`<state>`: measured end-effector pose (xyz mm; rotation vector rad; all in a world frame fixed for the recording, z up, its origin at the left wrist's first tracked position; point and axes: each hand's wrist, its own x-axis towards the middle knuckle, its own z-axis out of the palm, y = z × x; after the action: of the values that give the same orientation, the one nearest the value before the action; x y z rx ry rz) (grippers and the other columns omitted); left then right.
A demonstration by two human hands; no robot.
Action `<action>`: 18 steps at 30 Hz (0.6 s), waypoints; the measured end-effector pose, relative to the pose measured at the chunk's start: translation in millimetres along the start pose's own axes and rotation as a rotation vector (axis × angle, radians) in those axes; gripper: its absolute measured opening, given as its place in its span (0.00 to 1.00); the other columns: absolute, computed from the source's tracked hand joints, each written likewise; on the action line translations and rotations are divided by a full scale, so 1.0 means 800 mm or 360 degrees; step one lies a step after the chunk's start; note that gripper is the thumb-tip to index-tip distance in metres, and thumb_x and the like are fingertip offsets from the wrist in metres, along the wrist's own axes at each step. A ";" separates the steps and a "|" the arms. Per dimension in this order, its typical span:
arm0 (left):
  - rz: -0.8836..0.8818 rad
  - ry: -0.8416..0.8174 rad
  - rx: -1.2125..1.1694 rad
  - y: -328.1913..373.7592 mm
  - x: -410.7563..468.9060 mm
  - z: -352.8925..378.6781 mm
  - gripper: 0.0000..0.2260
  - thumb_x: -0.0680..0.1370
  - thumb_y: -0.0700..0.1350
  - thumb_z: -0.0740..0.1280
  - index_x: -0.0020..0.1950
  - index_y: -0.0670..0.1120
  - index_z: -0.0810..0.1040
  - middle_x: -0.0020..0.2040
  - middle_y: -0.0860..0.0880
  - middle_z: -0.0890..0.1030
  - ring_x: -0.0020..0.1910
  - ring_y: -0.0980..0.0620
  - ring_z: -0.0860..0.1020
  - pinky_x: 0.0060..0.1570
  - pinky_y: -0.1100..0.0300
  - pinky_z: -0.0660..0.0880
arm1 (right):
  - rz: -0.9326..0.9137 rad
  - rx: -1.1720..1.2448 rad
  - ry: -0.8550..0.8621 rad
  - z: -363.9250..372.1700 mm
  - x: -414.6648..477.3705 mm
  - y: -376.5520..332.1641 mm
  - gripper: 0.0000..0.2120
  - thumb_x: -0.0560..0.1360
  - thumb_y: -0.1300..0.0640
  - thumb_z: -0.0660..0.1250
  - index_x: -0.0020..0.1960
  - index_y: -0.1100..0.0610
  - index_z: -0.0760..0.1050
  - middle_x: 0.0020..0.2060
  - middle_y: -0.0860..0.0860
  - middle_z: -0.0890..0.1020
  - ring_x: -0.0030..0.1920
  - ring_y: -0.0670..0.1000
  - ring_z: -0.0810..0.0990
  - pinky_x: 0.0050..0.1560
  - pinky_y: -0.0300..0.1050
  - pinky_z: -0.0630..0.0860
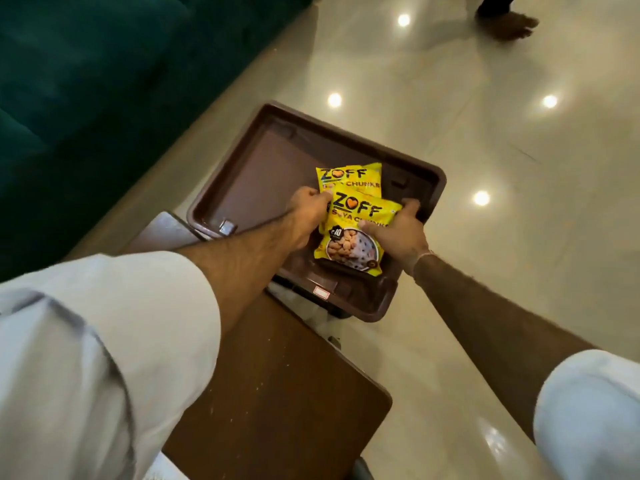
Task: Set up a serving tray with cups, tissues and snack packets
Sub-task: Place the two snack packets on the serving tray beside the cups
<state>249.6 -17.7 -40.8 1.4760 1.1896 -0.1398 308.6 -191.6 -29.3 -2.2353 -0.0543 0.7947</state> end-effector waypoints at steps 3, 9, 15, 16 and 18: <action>-0.0104 -0.0110 -0.0133 0.015 -0.007 0.000 0.11 0.78 0.50 0.68 0.39 0.46 0.76 0.33 0.51 0.80 0.24 0.56 0.76 0.23 0.68 0.68 | 0.0124 0.0299 0.0080 0.004 -0.001 0.002 0.38 0.65 0.50 0.82 0.67 0.56 0.65 0.61 0.55 0.80 0.60 0.58 0.80 0.62 0.54 0.78; -0.0150 -0.0385 -0.0477 0.017 -0.041 -0.015 0.07 0.76 0.41 0.68 0.52 0.42 0.82 0.43 0.44 0.84 0.38 0.47 0.81 0.40 0.56 0.78 | 0.0188 0.1026 -0.0094 -0.005 -0.015 0.010 0.25 0.65 0.64 0.81 0.58 0.59 0.76 0.51 0.56 0.86 0.50 0.59 0.87 0.44 0.52 0.84; -0.0142 -0.0417 -0.0904 0.004 -0.072 -0.043 0.13 0.75 0.42 0.65 0.57 0.40 0.83 0.52 0.40 0.86 0.48 0.41 0.85 0.50 0.46 0.82 | 0.0165 0.1353 -0.0433 -0.003 -0.034 -0.013 0.22 0.70 0.62 0.76 0.63 0.61 0.78 0.57 0.60 0.85 0.56 0.63 0.84 0.55 0.63 0.81; -0.0142 -0.0381 -0.0955 0.001 -0.076 -0.053 0.11 0.75 0.43 0.65 0.53 0.42 0.84 0.49 0.41 0.87 0.44 0.42 0.85 0.46 0.48 0.82 | 0.0148 0.1372 -0.0452 0.000 -0.038 -0.022 0.21 0.70 0.62 0.75 0.62 0.61 0.78 0.56 0.60 0.85 0.55 0.63 0.85 0.54 0.62 0.82; -0.0130 -0.0362 -0.1074 -0.009 -0.084 -0.078 0.08 0.72 0.43 0.64 0.43 0.44 0.83 0.37 0.46 0.85 0.29 0.49 0.81 0.33 0.60 0.78 | 0.0094 0.1366 -0.0482 0.007 -0.049 -0.041 0.19 0.73 0.62 0.73 0.63 0.61 0.77 0.57 0.60 0.85 0.55 0.63 0.85 0.53 0.61 0.82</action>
<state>180.6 -8.2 19.1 0.7975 0.9780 0.0397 280.5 -175.0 10.7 -1.3075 0.1783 0.9539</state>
